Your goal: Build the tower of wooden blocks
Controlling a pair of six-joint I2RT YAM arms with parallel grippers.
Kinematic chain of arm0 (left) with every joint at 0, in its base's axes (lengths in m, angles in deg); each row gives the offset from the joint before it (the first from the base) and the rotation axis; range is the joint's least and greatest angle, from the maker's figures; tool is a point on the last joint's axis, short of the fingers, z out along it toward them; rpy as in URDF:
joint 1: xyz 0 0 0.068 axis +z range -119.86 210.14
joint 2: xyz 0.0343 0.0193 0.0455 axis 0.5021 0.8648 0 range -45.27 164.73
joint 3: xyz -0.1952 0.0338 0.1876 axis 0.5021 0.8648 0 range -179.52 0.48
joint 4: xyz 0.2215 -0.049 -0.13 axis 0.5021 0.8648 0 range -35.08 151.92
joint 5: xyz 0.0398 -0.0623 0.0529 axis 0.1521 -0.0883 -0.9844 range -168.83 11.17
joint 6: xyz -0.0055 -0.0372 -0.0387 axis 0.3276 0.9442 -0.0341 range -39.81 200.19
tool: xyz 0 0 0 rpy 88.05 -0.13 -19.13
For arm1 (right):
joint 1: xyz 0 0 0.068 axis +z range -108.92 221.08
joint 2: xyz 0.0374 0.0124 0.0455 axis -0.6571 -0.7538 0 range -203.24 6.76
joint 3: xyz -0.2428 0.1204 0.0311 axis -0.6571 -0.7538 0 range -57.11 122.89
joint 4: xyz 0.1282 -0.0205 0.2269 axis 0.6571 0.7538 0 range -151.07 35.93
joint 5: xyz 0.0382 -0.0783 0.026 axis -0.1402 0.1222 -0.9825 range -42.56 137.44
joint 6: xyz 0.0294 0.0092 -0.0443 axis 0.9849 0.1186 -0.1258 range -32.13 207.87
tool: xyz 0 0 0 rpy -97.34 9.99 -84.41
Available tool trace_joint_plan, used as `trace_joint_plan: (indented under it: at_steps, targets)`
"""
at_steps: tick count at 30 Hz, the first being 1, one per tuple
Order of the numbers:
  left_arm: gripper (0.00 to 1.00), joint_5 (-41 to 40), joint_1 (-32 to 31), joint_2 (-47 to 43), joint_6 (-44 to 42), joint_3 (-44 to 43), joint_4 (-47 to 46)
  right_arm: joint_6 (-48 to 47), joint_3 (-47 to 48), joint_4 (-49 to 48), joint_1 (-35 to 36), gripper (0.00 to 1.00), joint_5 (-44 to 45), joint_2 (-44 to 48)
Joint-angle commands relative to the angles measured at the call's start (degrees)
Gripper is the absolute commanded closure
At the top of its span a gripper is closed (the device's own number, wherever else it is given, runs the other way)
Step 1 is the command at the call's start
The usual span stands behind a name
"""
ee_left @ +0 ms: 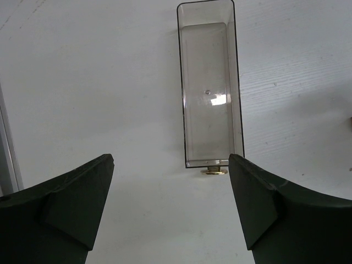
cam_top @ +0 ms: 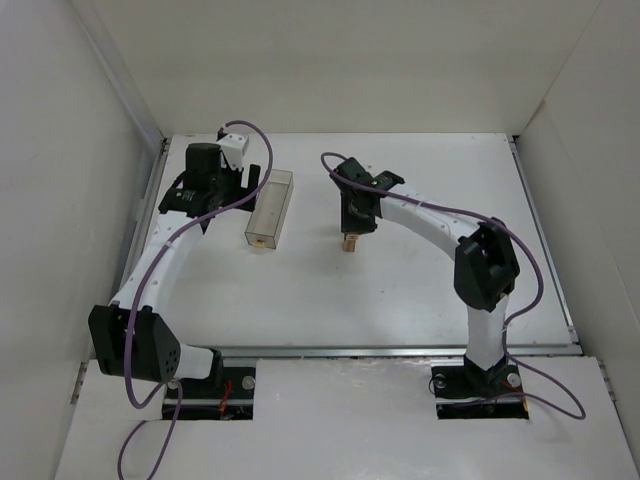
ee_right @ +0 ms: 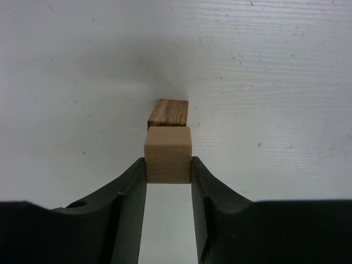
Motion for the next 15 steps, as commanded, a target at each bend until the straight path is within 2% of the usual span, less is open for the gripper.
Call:
trace_joint_plan:
  at_steps: [1, 15]
  targets:
    - [0.17, -0.17, -0.04, -1.16, 0.88, 0.58, -1.52, -0.95, 2.19, 1.32, 0.88, 0.95, 1.11, -0.69]
    - [0.17, -0.17, -0.04, -1.16, 0.88, 0.58, -1.52, -0.95, 3.95, 1.93, 0.88, 0.95, 1.11, -1.75]
